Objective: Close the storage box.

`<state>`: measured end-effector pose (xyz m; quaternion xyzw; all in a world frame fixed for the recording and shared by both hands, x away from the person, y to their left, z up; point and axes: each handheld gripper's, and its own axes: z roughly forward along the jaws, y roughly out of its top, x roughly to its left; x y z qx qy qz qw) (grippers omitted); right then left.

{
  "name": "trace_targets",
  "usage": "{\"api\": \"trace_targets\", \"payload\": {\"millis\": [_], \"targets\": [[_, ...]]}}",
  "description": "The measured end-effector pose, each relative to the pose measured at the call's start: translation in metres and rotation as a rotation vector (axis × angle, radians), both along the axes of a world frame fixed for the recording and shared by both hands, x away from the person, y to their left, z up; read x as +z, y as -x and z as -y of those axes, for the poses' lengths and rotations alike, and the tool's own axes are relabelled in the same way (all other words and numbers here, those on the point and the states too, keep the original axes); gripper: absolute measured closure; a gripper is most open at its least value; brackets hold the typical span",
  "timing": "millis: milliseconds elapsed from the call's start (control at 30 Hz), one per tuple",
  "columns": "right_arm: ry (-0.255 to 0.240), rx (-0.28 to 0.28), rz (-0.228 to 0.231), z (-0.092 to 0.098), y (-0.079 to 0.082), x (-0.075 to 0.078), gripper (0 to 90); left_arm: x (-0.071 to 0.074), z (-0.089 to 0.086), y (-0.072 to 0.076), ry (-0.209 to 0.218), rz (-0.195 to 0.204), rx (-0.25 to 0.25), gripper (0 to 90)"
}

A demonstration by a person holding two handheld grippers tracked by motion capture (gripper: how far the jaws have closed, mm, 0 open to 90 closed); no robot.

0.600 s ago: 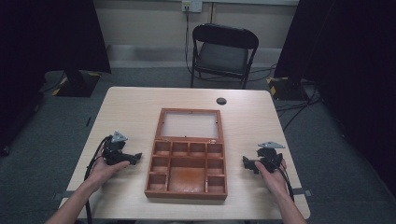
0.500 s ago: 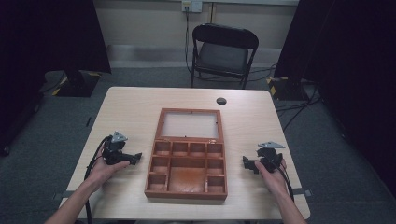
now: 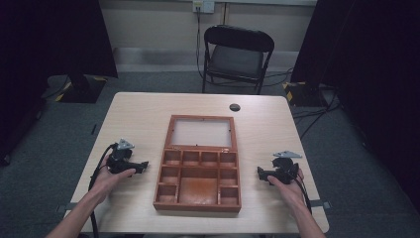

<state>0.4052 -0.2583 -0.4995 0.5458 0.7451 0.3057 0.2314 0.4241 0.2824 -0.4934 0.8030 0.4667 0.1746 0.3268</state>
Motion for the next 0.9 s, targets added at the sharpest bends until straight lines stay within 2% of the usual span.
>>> {"api": "trace_targets", "payload": {"millis": [100, 200, 233, 267, 300, 367, 467, 533, 567, 667, 700, 767, 800, 833, 900], "targets": [[-0.007, -0.006, 0.008, -0.001, 0.000, 0.003, 14.8, 0.004, 0.000, 0.000, 0.012, 0.004, -0.011, 17.5], [0.005, -0.010, -0.001, -0.002, 0.000, 0.004, 14.1, 0.010, 0.000, 0.002, 0.047, 0.028, -0.006, 18.7], [0.005, -0.010, -0.001, -0.002, 0.000, 0.004, 14.1, 0.010, 0.000, 0.002, 0.047, 0.028, -0.006, 19.2], [0.005, -0.004, -0.008, -0.003, 0.001, 0.007, 14.4, 0.013, -0.001, 0.003, 0.071, 0.031, 0.008, 19.9], [0.002, -0.003, -0.005, -0.003, 0.001, 0.008, 14.4, 0.015, -0.001, 0.003, 0.076, 0.024, 0.008, 20.3], [-0.006, -0.007, -0.005, -0.004, 0.001, 0.009, 14.5, 0.016, -0.001, 0.003, 0.078, 0.019, 0.008, 20.5], [-0.024, 0.016, 0.015, -0.004, 0.001, 0.016, 14.7, 0.020, 0.001, 0.004, 0.082, 0.032, 0.014, 21.7], [-0.051, 0.029, 0.023, -0.005, 0.000, 0.020, 14.9, 0.022, 0.002, 0.004, 0.077, 0.031, 0.012, 22.5], [-0.051, 0.029, 0.023, -0.005, 0.000, 0.020, 14.9, 0.024, 0.003, 0.002, 0.060, 0.019, -0.002, 22.5], [-0.082, 0.062, 0.026, -0.010, 0.000, 0.028, 16.3, 0.033, 0.007, 0.000, 0.082, 0.061, 0.010, 22.9], [-0.092, 0.075, 0.024, -0.011, -0.001, 0.031, 16.8, 0.033, 0.007, 0.000, 0.082, 0.061, 0.010, 23.6], [-0.109, 0.094, 0.020, -0.015, -0.002, 0.037, 17.8, 0.034, 0.010, -0.001, 0.071, 0.044, -0.019, 23.7], [-0.123, 0.099, 0.019, -0.017, -0.004, 0.040, 20.5, 0.035, 0.011, -0.002, 0.050, 0.030, -0.031, 23.6], [-0.132, 0.110, 0.025, -0.018, -0.006, 0.043, 22.7, 0.037, 0.013, -0.003, 0.043, 0.036, -0.035, 23.4], [-0.124, 0.119, 0.041, -0.023, -0.011, 0.047, 22.5, 0.041, 0.015, -0.005, 0.062, 0.049, -0.038, 23.2]]}}
